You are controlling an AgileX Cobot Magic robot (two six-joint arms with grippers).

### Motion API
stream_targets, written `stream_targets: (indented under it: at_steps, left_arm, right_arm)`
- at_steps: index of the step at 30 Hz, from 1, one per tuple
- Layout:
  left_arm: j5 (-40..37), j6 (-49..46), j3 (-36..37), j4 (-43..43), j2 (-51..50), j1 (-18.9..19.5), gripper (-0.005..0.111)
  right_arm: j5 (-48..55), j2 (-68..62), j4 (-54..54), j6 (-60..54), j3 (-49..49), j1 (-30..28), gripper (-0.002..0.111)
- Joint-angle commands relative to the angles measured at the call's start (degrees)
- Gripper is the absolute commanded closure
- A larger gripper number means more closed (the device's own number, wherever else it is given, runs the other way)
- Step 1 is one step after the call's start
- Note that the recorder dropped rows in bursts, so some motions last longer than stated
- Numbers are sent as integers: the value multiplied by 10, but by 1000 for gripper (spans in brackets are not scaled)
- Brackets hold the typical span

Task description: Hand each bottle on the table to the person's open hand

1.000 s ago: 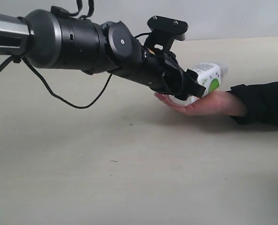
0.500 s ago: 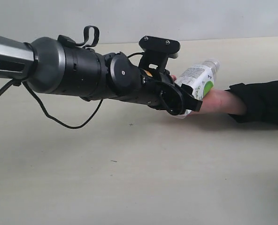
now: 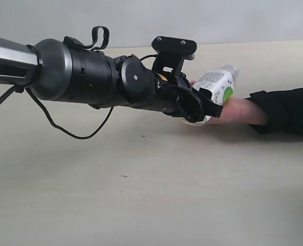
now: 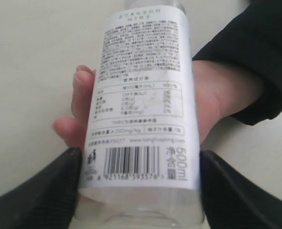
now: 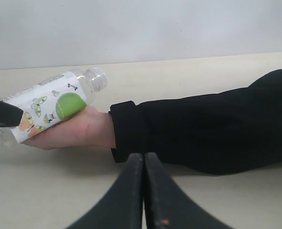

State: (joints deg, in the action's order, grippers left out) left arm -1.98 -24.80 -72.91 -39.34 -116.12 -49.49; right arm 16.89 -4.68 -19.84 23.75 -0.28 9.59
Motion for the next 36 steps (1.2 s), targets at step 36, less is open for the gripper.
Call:
stream_targets:
  at_steps: [36]
  left_arm:
    - [-28, -65, -5, 3, 161, -1, 60]
  right_arm:
    - [-7, -2, -1, -1, 3, -3, 108]
